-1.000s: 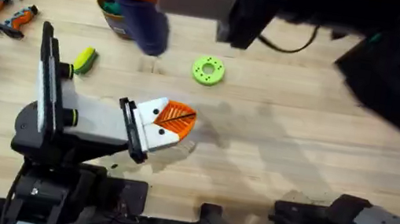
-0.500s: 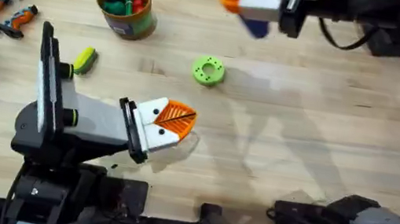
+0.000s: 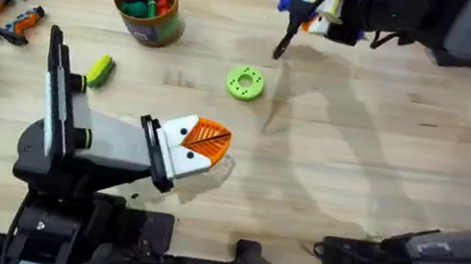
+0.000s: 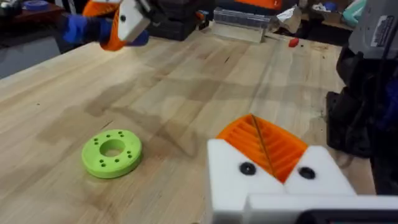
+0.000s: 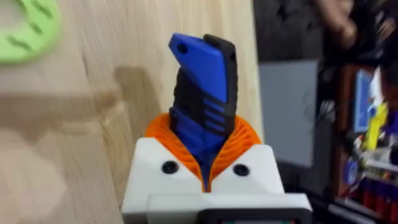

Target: Pick up the gripper from the table and insert it into the empty holder that is missing its gripper. Then pick up a screw, insert it into the mounting hole, and use the screwdriver to tighten it. Finally, clean up the table by picking up the vegetable and placing it into the bucket.

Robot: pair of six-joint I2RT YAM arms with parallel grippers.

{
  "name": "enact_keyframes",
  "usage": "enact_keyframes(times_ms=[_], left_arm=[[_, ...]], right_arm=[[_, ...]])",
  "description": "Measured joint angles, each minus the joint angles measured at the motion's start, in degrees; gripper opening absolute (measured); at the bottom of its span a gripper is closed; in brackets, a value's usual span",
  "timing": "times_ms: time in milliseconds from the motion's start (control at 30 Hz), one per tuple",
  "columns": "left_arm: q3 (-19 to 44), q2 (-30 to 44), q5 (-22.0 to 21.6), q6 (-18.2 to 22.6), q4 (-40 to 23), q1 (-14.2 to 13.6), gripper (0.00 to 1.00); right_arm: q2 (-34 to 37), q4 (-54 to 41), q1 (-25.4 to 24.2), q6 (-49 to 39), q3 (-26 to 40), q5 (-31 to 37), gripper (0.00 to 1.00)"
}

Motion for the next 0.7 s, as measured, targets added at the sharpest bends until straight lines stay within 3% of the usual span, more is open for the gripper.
enact_keyframes(times_ms=[267, 533, 567, 700], left_arm=[[0.00, 0.00, 0.02, 0.00, 0.00, 0.00, 0.004], [0.00, 0.00, 0.01, 0.00, 0.00, 0.00, 0.004], [0.00, 0.00, 0.00, 0.00, 0.00, 0.00, 0.004], [0.00, 0.00, 0.00, 0.00, 0.00, 0.00, 0.004]], right_arm=[[11.58, 4.29, -4.52, -3.48, 1.22, 4.94, 0.028], [16.15, 4.66, -4.50, -6.93, 1.22, 6.95, 0.033], [16.16, 4.65, -4.47, -6.99, 1.22, 7.09, 0.068], [16.15, 4.97, -4.47, -7.74, 1.56, 7.33, 0.381]])
